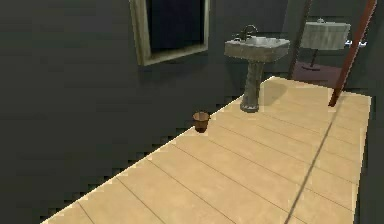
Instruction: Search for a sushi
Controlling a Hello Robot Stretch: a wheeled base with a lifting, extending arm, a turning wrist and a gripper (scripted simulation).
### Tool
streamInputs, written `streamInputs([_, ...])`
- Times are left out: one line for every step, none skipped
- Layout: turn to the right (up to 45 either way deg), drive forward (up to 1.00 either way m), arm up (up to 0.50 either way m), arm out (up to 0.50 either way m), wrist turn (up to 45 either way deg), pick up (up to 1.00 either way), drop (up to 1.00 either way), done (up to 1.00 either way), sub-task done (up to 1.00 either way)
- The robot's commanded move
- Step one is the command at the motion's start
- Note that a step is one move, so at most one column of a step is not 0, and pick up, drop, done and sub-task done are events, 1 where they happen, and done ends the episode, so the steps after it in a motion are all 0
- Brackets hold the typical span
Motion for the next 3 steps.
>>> streamInputs([18.0,0.00,0.00,0.00,0.0,0.00,0.00,0.00,0.00])
streamInputs([0.0,0.25,0.00,0.00,0.0,0.00,0.00,0.00,0.00])
streamInputs([15.0,0.00,0.00,0.00,0.0,0.00,0.00,0.00,0.00])
